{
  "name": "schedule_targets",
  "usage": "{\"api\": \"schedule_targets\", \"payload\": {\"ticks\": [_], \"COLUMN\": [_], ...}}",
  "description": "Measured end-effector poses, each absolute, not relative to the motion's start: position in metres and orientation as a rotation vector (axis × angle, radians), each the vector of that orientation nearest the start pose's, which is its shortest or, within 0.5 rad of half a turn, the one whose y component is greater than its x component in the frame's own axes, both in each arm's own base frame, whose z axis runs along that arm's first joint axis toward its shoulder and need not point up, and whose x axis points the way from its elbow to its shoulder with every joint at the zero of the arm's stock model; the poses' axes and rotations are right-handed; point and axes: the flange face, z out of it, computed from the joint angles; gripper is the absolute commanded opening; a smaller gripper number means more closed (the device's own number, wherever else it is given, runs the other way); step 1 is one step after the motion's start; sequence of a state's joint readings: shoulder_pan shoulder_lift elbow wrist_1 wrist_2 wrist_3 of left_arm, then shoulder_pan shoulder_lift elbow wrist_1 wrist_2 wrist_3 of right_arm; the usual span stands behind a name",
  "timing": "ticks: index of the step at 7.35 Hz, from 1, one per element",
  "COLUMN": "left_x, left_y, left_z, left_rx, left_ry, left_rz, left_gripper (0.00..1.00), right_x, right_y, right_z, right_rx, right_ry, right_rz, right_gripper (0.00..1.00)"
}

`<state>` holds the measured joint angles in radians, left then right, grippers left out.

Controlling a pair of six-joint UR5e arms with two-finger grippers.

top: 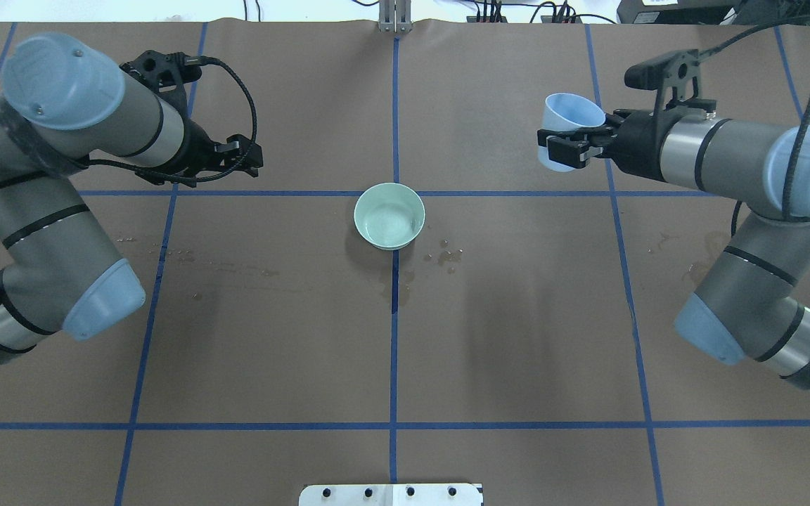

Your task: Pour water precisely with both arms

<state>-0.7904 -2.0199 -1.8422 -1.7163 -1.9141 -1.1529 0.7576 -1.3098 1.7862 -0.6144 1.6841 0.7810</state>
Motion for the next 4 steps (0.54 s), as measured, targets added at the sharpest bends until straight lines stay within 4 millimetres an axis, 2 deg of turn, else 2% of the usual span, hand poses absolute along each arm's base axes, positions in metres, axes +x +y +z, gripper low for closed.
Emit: {"api": "schedule_targets", "payload": {"ticks": [2,4], "left_x": [0.333,0.308], "left_y": [-0.505,-0.504], "left_z": [0.313,0.346], "left_rx": [0.256,0.280], "left_ry": [0.823,0.768], "left_rz": [-0.116,-0.042], "left_gripper": [1.00,1.00], "right_x": [-0.369,-0.413], "right_y": [-0.463,-0.442], "right_z": [0.297,0.283], "right_rx": [0.916,0.897], "right_ry": [-1.058,-0.995], "right_rz": [-0.191,-0.274], "right_gripper": [0.00,0.00]}}
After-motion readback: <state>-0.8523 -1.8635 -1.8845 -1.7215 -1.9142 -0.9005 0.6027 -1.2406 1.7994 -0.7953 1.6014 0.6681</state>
